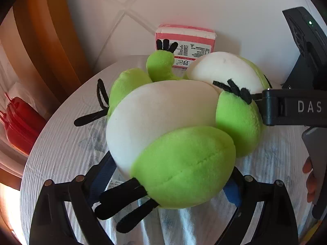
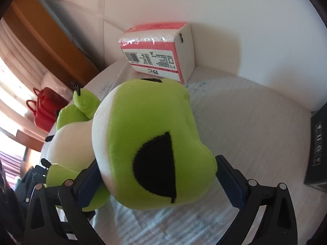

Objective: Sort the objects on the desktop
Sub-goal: 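Grasp the green bird plush with both tools and lift it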

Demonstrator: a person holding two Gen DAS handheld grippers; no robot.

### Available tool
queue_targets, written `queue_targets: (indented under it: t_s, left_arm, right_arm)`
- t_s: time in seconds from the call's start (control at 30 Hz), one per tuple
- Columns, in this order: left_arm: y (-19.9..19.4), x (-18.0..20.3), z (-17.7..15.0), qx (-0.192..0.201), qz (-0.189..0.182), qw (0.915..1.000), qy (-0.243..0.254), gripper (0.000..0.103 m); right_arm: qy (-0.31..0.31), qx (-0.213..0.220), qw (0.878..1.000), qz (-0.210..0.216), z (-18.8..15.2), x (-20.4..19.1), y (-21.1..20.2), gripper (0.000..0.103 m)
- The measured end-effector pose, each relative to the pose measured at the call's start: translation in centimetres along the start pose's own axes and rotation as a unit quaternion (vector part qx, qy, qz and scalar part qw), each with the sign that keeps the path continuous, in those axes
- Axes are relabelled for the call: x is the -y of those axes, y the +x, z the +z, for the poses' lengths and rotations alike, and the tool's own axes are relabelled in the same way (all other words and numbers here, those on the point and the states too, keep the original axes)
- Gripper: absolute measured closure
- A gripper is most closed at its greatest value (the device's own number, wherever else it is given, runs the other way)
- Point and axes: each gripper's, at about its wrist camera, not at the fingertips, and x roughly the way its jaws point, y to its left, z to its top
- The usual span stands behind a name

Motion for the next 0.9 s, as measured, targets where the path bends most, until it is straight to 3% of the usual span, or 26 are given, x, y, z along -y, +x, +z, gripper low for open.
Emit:
queue_targets:
  t_s: [0.03, 0.1, 0.13, 0.37, 0.63, 0.9]
  left_arm:
    - [0.0, 0.0, 0.0, 0.001, -0.005, 1.0000, 0.002, 0.019]
    - [-0.4, 0.4, -0.1, 0.006, -0.006, 0.9999, 0.014, 0.029]
    - [-0.9, 0.7, -0.4, 0.010, -0.004, 0.9997, 0.022, 0.030]
    - [-6.5, 2.3, -1.7, 0.044, -0.034, 0.9982, 0.024, 0.032]
    - [-18.9, 6.4, -2.9, 0.123, -0.081, 0.9873, 0.060, 0.032]
    - [-32.7, 12.1, -6.2, 0.200, -0.135, 0.9649, 0.103, 0.032]
  right_arm:
    - [0.012, -0.008, 1.000, 0.005, -0.1, 0.2, 0.0, 0.002]
    - [0.010, -0.004, 1.000, 0.013, -0.6, 0.0, -0.5, 0.017]
    - [0.004, -0.002, 1.000, 0.010, -1.0, -0.4, -1.1, 0.020]
    - [-0.022, 0.031, 0.999, -0.020, -4.0, -2.1, -7.6, 0.024]
    - [-0.024, 0.106, 0.993, -0.052, -9.2, -3.4, -22.5, 0.025]
    - [0.004, 0.195, 0.977, -0.088, -17.8, -4.9, -38.1, 0.025]
